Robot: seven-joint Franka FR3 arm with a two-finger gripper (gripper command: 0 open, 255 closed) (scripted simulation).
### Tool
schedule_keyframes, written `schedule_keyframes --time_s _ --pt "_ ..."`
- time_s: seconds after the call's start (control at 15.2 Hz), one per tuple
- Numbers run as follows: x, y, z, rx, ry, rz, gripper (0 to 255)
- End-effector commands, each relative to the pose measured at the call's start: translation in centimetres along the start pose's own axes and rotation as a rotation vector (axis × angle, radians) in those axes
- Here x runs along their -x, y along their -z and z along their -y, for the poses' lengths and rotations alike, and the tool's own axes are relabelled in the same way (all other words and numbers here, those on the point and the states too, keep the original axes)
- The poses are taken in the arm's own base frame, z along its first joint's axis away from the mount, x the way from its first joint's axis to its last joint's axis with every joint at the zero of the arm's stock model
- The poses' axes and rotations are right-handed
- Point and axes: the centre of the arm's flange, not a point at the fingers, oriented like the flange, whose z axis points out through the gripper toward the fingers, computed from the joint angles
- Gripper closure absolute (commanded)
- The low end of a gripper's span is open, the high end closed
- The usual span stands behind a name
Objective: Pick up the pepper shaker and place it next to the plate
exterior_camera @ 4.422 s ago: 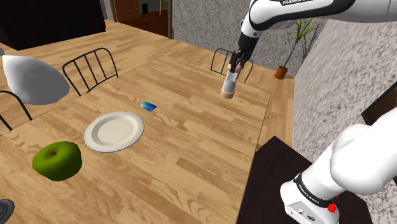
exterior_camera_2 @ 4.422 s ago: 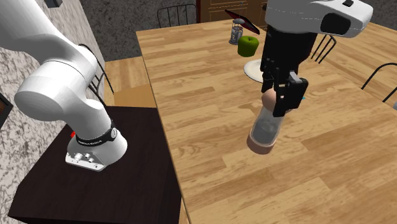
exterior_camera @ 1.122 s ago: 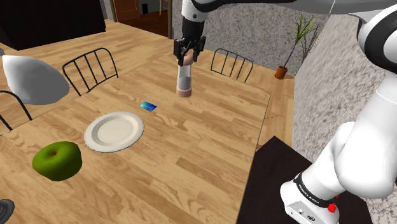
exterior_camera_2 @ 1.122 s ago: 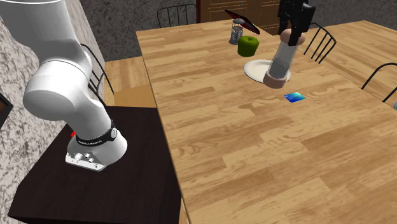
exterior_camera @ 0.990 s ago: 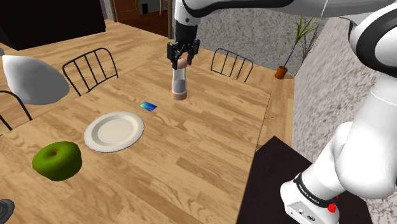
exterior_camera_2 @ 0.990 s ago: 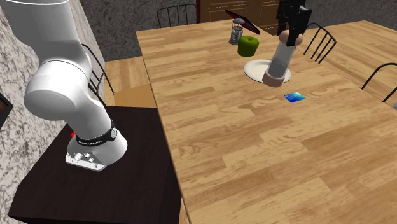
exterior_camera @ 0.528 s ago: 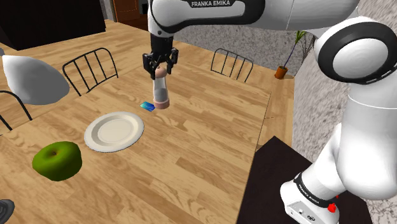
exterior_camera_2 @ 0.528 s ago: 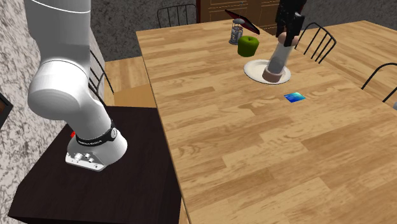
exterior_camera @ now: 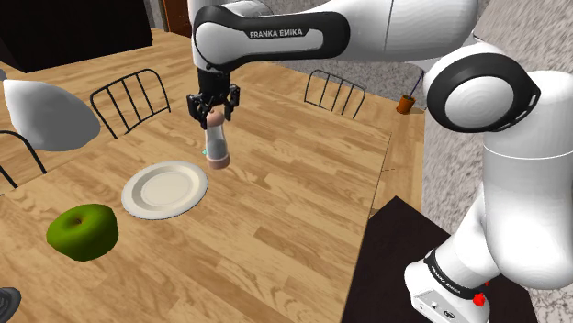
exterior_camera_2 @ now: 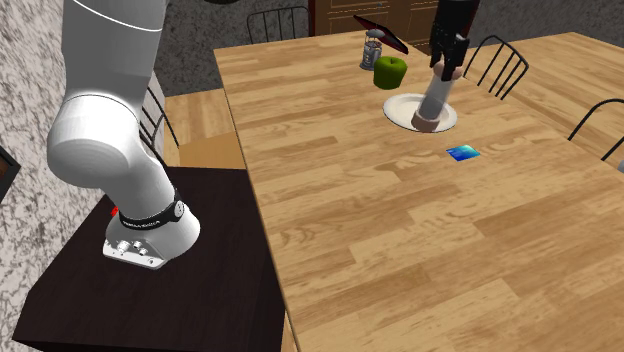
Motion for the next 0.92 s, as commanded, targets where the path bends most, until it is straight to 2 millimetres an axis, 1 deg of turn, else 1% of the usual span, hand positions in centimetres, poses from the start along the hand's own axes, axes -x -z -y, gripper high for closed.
schedule_keyframes --time_s 0.0,0.53,0.86 --pt "0.1 -1.0 0.0 0.000 0.000 -0.001 255" --pt "0.5 -5.3 0.0 0.000 0.000 -0.001 255" --pt "0.5 -5.3 0.0 0.000 0.000 -0.001 255"
